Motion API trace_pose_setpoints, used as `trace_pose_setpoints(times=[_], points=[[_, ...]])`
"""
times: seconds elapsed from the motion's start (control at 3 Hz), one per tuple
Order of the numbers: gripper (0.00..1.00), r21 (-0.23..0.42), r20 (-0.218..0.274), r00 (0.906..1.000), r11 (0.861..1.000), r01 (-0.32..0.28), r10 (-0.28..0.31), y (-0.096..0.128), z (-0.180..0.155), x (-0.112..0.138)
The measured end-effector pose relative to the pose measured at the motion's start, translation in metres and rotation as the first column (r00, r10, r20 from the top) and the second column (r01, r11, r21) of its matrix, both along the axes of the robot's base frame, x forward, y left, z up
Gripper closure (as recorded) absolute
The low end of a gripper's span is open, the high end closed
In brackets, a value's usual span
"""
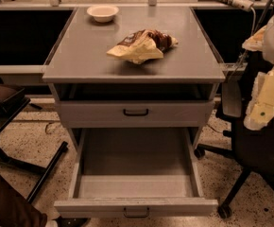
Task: Close middle drawer
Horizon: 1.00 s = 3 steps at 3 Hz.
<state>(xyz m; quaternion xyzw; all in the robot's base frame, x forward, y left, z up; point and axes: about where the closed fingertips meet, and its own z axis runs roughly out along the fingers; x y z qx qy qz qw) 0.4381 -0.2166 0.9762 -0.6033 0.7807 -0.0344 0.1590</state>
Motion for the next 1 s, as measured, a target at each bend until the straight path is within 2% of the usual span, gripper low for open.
trace_pose_setpoints(times=[0.33, 0.67, 1.0], points=[[0.00, 0.000, 0.000, 1.0000, 1.000, 0.000, 0.000, 0.000, 0.000, 0.000], [0.00, -0.001, -0.014, 0.9991, 0.999, 0.039, -0.039, -0.004, -0.014, -0.004], [0.00, -0.013, -0.016, 0.9960, 0.996, 0.088, -0.088, -0.010, -0.045, -0.017]])
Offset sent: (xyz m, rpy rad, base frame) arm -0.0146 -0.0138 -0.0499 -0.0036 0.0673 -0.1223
